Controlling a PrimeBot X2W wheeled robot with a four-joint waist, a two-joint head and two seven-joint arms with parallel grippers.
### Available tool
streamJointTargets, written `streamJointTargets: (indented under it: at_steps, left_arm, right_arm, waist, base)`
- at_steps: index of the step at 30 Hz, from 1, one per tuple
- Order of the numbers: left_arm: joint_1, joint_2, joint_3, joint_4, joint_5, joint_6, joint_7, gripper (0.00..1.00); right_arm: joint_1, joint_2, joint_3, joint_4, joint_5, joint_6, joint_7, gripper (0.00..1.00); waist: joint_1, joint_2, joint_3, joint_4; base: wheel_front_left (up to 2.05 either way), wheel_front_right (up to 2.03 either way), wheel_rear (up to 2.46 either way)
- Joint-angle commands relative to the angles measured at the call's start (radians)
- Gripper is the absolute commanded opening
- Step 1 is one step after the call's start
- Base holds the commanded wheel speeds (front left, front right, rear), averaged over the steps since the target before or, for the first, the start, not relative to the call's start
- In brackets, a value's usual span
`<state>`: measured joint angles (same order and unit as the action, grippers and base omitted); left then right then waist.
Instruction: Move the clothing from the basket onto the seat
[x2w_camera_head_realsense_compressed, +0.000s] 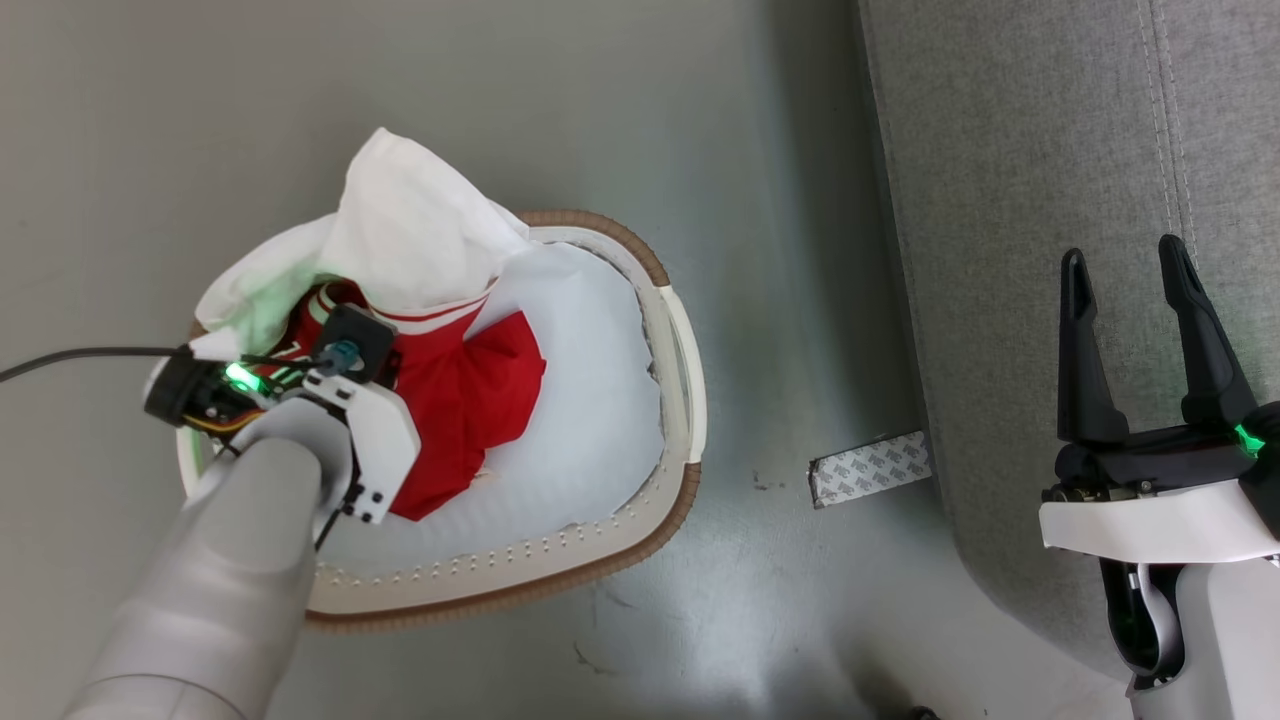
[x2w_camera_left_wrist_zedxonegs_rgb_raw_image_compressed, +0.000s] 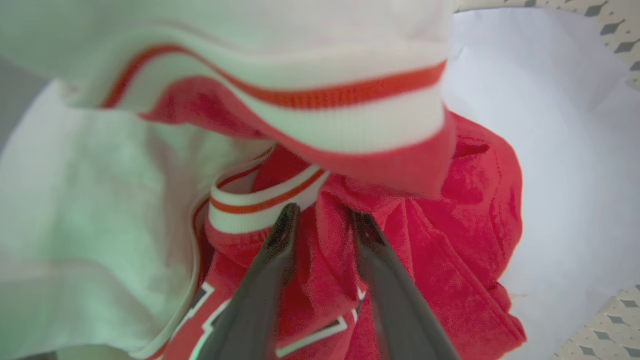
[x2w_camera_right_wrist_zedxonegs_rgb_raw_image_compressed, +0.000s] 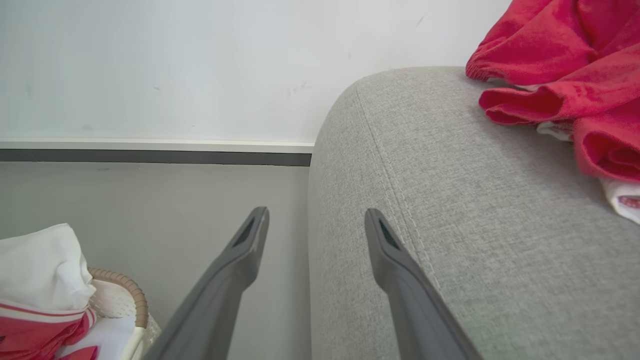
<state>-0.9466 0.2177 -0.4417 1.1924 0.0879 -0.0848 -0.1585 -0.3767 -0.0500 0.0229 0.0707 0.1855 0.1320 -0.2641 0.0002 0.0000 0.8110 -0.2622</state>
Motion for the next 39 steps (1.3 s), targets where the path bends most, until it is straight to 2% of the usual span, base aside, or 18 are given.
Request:
streamJointTargets:
  at_steps: [1,9,16,22,28,33,39]
  left_arm:
    - [-0.007,0.000,-0.002,0.011,-0.011,-0.005,0.003,0.00]
    - [0.046,-0.054,0.019,0.046,-0.086,-0.033,-0.040,0.00]
    - [0.142,-0.097,0.039,0.005,-0.175,-0.045,-0.092,0.00]
    - [0.220,-0.116,0.001,-0.100,-0.277,-0.046,-0.103,0.00]
    - [0.277,-0.073,-0.030,-0.262,-0.381,-0.044,-0.088,0.00]
    - [0.315,-0.021,-0.017,-0.449,-0.426,-0.042,-0.031,0.00]
    - [0.380,0.040,0.024,-0.716,-0.458,0.013,0.062,0.00]
  right_arm:
    - [0.005,-0.001,-0.006,0.003,0.007,-0.003,0.000,1.00]
    - [0.028,-0.001,-0.023,0.038,0.009,-0.003,0.000,1.00]
    - [0.068,-0.002,-0.035,0.082,-0.021,-0.003,0.000,1.00]
    - [0.132,-0.002,-0.038,0.124,-0.040,-0.003,0.000,1.00]
    - [0.209,-0.002,-0.022,0.162,-0.044,-0.003,0.000,1.00]
    - [0.253,-0.001,-0.005,0.184,-0.034,-0.003,0.000,1.00]
    - [0.287,-0.002,0.027,0.202,-0.029,-0.003,0.000,1.00]
  waist:
    - [-0.0002,0.0000,-0.003,0.001]
    - [-0.0002,0.0000,-0.107,0.041]
    - [-0.0002,0.0000,-0.296,0.111]
    - [-0.0002,0.0000,-0.475,0.163]
    - [-0.0002,0.0000,-0.622,0.197]
    - [-0.0002,0.0000,-0.713,0.210]
    - [-0.0002,0.0000,-0.794,0.208]
  base:
    - [0.00,0.00,0.00]
    - [0.00,0.00,0.00]
    - [0.00,0.00,0.00]
    - [0.00,0.00,0.00]
    - [0.00,0.00,0.00]
    - [0.00,0.00,0.00]
    - [0.00,0.00,0.00]
